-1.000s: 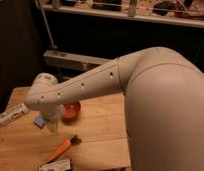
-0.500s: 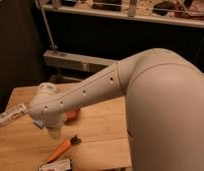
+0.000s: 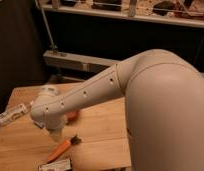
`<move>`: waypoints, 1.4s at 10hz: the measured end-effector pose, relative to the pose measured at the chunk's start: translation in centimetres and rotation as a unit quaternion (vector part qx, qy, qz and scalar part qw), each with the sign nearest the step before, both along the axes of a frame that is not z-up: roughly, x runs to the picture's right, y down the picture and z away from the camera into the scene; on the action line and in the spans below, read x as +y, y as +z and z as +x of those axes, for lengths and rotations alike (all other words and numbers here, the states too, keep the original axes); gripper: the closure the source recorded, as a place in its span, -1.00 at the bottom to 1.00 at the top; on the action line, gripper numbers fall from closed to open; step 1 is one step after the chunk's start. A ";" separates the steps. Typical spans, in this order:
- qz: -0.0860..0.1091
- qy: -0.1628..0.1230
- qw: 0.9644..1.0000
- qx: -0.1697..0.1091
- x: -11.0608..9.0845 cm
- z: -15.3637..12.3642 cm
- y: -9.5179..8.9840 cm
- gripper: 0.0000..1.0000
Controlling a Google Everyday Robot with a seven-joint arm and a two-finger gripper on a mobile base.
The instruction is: Place the pepper on the white sponge
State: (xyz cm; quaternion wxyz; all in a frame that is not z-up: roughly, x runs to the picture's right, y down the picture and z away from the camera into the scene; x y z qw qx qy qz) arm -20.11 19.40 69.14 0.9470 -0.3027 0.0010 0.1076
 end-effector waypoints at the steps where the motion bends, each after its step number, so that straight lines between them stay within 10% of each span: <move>1: 0.000 0.000 1.000 0.000 0.0 0.0 0.0 -0.30; 5: 0.048 -0.049 0.997 -0.030 -1.1 -0.6 0.3 -0.30; 7: 0.096 -0.142 0.981 -0.088 -0.9 -2.2 0.0 -0.30; 10: 0.107 -0.228 0.958 -0.139 1.2 -3.0 -0.5 -0.30; 14: 0.097 -0.278 0.940 -0.171 3.4 -1.7 -0.6 -0.30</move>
